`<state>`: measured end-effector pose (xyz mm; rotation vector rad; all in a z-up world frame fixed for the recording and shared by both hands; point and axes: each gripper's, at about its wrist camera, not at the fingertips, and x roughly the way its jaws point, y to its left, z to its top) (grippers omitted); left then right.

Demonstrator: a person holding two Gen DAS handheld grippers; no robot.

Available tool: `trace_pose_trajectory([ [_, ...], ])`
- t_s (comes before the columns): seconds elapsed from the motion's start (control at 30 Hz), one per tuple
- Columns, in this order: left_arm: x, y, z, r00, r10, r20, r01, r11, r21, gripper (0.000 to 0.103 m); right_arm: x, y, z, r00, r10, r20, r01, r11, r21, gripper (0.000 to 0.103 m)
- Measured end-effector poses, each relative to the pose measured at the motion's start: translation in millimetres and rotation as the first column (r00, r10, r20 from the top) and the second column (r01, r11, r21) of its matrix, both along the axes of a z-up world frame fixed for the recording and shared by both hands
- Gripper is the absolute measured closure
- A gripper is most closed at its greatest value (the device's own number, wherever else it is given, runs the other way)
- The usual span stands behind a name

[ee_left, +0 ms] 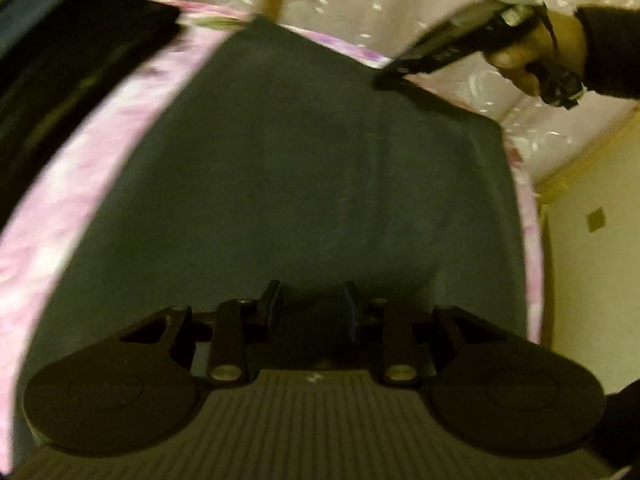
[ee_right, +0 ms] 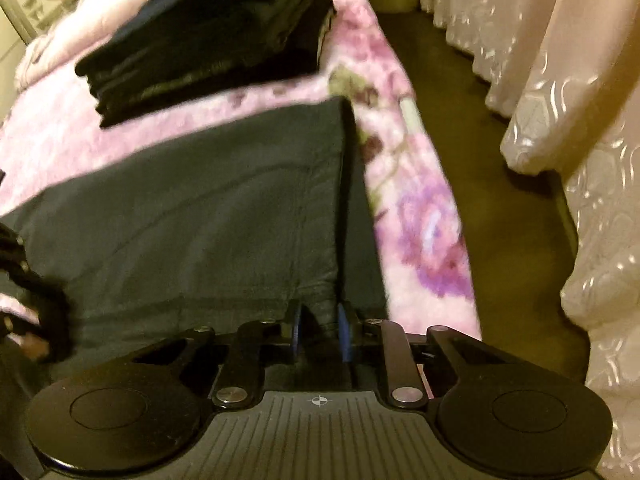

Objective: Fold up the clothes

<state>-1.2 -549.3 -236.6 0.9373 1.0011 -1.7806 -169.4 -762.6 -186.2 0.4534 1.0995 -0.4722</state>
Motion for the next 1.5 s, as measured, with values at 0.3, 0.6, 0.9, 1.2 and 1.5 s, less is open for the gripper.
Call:
trace_pose_trajectory([
  [0.3, -44.8, -18.7, 2.2, 0.999, -0.032, 0.004, 0.032, 0.999, -0.031, 0.077, -11.6, -7.6, -4.0, 0.999, 0.015, -0.036, -0.018, 0.994, -0.103, 0.099],
  [0.6, -8.7, 31.1, 9.4, 0.997, 0.028, 0.067, -0.028, 1.0, -0.002, 0.073, -33.2, 14.9, 32.9, 0.993, -0.105, 0.055, 0.112, 0.983, -0.146, 0.063],
  [0.9, 51.3, 144.3, 8.8, 0.961, 0.223, 0.166, -0.243, 0.964, 0.11, 0.066, -22.3, 120.8, -6.2, 0.996, -0.034, -0.085, 0.034, 0.999, -0.001, 0.063],
  [1.2, 72.3, 201.4, 22.4, 0.932, 0.315, 0.179, -0.322, 0.947, 0.013, 0.061, 12.4, 212.0, 32.1, 0.994, 0.006, -0.105, -0.017, 0.994, -0.104, 0.038],
  [1.5, 127.4, 361.9, 26.2, 0.837, 0.448, 0.313, -0.495, 0.865, 0.086, 0.055, 64.8, 310.4, -9.1, 0.993, 0.081, -0.081, -0.076, 0.994, 0.074, 0.038],
])
